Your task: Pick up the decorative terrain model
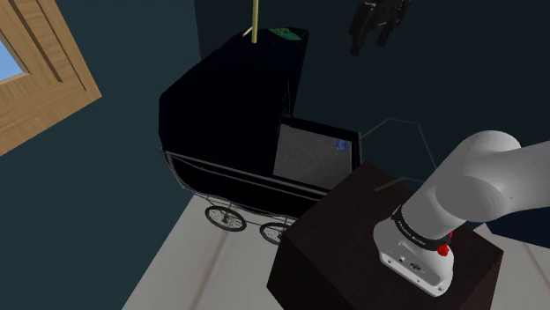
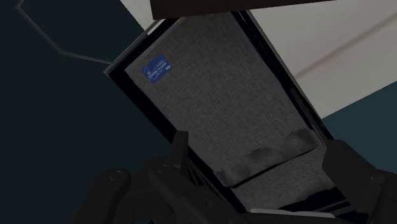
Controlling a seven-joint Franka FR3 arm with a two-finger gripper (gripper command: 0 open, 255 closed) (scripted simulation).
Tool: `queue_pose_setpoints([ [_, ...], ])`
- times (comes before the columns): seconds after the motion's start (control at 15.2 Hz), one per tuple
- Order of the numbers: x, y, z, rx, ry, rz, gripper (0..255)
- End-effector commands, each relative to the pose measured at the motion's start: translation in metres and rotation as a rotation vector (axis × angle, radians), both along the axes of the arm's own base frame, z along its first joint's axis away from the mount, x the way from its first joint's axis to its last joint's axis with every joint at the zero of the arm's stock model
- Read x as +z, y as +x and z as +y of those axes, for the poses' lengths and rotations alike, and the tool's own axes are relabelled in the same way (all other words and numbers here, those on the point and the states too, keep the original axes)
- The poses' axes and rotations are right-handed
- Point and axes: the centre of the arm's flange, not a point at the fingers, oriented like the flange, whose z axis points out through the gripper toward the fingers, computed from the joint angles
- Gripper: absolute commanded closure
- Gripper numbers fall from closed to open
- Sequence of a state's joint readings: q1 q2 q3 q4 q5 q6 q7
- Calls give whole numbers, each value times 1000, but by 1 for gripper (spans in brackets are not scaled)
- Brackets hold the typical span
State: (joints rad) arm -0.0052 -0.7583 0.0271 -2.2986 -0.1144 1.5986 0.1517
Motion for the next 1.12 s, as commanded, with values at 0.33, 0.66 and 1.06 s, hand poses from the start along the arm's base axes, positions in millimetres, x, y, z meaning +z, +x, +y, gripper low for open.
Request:
queue_pose_setpoints([
  [0.33, -1, 51, -44, 191, 45, -13, 0],
  [0.66, -4, 109, -77, 382, 90, -26, 0],
  [1.06, -7, 186, -101, 611, 144, -41, 0],
])
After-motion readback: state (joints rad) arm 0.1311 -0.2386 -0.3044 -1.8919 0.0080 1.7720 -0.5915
